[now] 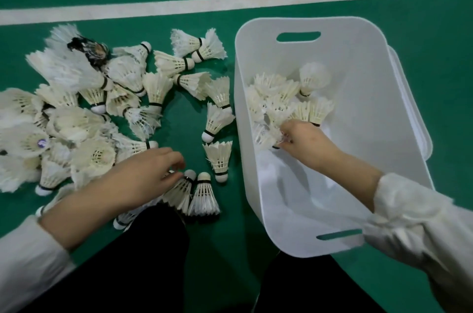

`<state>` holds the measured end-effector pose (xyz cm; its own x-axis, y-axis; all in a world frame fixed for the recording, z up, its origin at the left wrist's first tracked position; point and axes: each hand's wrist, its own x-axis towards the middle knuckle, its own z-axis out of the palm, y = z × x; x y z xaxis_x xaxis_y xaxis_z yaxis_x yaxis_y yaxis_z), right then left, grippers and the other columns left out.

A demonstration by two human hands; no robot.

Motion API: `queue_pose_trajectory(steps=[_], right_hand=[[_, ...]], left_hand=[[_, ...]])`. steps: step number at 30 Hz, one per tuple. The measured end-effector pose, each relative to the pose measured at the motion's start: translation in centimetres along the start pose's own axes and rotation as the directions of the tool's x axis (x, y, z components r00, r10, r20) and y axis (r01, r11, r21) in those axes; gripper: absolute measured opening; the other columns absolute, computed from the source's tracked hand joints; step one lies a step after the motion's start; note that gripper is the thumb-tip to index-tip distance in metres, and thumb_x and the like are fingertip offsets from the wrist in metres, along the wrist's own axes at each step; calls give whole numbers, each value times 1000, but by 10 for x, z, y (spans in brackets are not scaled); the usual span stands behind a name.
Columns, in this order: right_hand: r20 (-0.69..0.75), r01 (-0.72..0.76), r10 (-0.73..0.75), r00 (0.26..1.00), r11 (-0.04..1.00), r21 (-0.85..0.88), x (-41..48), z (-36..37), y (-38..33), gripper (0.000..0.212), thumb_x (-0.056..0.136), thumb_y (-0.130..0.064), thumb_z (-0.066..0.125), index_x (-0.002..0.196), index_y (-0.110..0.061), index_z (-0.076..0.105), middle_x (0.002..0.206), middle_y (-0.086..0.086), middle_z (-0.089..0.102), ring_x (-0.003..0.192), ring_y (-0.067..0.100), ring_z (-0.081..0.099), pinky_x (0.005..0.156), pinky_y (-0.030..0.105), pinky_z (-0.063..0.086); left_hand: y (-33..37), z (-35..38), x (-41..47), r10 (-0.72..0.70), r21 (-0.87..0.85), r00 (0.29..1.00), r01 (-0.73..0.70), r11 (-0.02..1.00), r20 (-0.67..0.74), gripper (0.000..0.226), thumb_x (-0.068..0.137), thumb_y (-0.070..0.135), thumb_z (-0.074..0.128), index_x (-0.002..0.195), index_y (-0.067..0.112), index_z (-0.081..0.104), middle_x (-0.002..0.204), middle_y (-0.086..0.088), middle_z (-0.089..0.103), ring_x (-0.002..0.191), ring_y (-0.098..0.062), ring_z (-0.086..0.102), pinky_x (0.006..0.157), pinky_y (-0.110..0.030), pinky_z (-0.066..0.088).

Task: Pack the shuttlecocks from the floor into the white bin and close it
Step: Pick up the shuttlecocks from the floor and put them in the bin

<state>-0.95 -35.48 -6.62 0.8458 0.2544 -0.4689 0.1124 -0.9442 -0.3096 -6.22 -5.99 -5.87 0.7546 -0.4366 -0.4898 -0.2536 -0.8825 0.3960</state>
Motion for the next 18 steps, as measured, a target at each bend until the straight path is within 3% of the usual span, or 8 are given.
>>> queue_pose_trajectory(steps=[5,7,9,12,15,18], right_hand=[[79,7,-5,997,1000,-16,1,-4,2,17,88,-10,52,74,-12,43,80,2,40,79,23,43,59,26,19],[154,34,-13,988,990,-135,-5,-10,1,9,93,-16,47,93,-8,51,95,4,43,89,27,50,67,28,29],[207,51,-1,978,970,-236,-12,-20,-6,25,95,-22,43,117,-12,50,117,4,44,101,26,55,80,33,41],[215,109,-36,976,934,-340,-26,-46,-32,33,96,-28,42,128,-22,44,129,-2,41,106,23,57,85,32,44],[103,222,-196,975,872,-436,-36,-75,-69,30,92,-32,43,120,-25,52,119,-4,51,95,22,61,76,32,46],[30,307,-315,949,892,-331,-45,-99,-126,31,84,-35,40,97,-20,63,94,-2,61,76,23,63,65,31,44]], left_hand=[[-8,2,-11,5,-6,998,-4,1000,58,28,91,42,47,113,27,53,107,9,52,101,-7,49,75,-18,34],[-12,4,-15,25,-23,997,-23,999,72,32,89,46,49,116,29,52,113,11,52,107,-7,45,86,-21,36],[-18,6,-19,42,-29,994,-39,999,97,34,87,45,53,119,32,50,117,12,49,113,-7,41,94,-25,36],[-29,11,-23,52,-4,992,-52,999,114,37,86,36,58,121,32,49,122,11,44,117,-11,37,99,-31,34],[-39,17,-28,38,-10,999,-38,999,15,37,87,21,56,123,24,50,124,3,44,117,-17,40,98,-32,35],[-45,22,-36,-45,-76,992,37,996,-116,32,85,20,57,117,21,55,117,-1,51,109,-21,49,89,-36,43]])
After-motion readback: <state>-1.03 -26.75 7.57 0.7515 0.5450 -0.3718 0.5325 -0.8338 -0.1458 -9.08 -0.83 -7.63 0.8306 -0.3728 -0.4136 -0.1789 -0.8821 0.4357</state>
